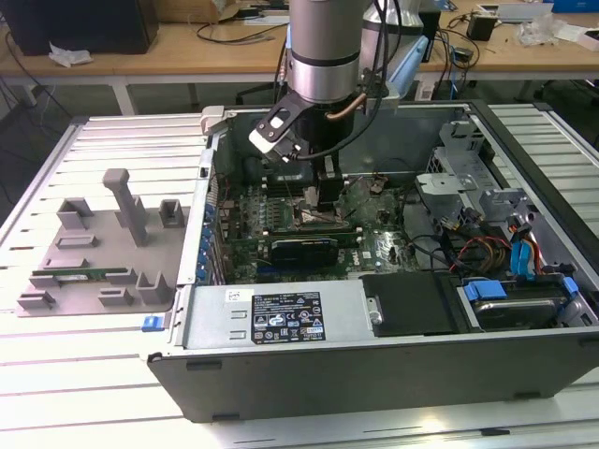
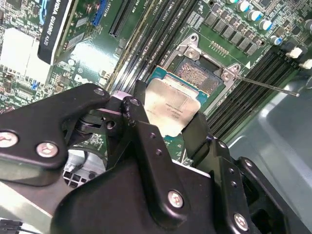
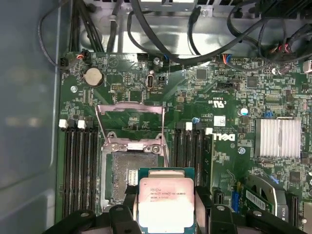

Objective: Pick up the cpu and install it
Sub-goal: 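Place the cpu into insertion slot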

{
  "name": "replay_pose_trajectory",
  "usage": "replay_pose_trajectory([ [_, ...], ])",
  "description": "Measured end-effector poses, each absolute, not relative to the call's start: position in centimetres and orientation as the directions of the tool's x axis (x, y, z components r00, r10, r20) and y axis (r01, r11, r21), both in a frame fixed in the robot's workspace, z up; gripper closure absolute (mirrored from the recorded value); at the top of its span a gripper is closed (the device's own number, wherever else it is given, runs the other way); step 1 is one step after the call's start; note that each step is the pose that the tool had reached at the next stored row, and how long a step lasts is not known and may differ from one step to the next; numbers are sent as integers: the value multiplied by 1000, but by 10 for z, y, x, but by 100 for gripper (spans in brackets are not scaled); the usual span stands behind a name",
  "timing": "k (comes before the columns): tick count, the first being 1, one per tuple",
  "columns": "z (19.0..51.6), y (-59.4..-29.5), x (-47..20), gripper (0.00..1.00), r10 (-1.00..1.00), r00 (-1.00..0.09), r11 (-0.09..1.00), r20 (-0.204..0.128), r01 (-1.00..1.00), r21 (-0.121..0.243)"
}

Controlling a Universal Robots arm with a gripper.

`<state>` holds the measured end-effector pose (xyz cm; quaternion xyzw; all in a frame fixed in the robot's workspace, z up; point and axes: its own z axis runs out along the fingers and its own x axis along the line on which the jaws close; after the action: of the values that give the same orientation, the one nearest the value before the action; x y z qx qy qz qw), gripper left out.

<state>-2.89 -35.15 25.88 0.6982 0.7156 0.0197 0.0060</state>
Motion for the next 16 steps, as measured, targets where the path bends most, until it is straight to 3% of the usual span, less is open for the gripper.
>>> replay_pose_trajectory([
  [2, 259, -351, -29, 45, 1000, -25, 24, 18, 999, 38],
  [5, 256, -351, -30, 45, 1000, -25, 24, 13, 997, 70],
  [16, 251, -339, -33, 45, 1000, -26, 25, 12, 997, 70],
])
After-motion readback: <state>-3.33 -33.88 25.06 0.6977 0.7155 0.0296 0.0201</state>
